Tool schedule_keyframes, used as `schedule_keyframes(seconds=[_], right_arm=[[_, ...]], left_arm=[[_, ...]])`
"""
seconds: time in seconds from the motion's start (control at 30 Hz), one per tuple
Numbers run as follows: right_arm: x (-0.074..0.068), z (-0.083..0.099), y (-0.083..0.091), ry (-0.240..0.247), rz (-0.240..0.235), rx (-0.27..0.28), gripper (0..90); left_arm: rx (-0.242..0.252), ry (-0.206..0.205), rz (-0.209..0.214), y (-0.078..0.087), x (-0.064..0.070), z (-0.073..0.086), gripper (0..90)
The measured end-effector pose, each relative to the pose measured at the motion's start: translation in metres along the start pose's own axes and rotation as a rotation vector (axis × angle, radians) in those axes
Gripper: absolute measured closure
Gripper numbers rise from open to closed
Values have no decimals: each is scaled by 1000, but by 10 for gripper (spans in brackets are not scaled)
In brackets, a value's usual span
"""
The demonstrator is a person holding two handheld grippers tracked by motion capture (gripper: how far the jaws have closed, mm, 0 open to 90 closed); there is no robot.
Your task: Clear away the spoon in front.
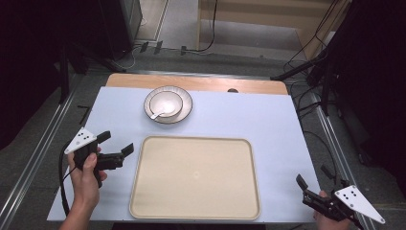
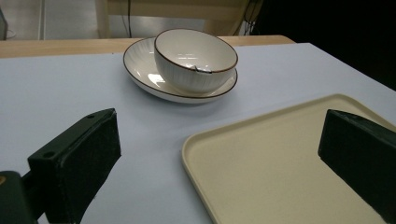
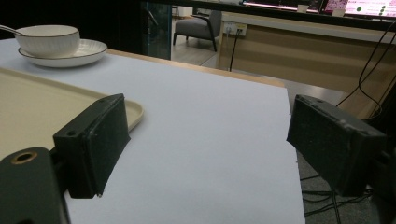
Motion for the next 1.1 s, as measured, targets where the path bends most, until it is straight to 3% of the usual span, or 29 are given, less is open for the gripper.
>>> schedule_keyframes(seconds=[0.27, 0.9, 1.1], right_arm=[[-1, 0, -1, 1, -6, -1, 133], [0, 0, 0, -2, -3, 5, 133], [0, 0, -1, -2, -3, 5, 133]], left_arm=[[-2, -6, 5, -9, 5, -12, 0], [-22, -17, 27, -50, 25, -39, 0], [-48, -14, -9, -69, 28, -43, 55]])
Point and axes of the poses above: each handheld gripper's, and its own axes: y roughly backward along the jaws, z roughly out of its underside, x roughly to its right, the point moved 6 cm from there along -y, roughly forward along the jaws, and after that the axes turned 11 degrees about -z, right-handed, at the moved point
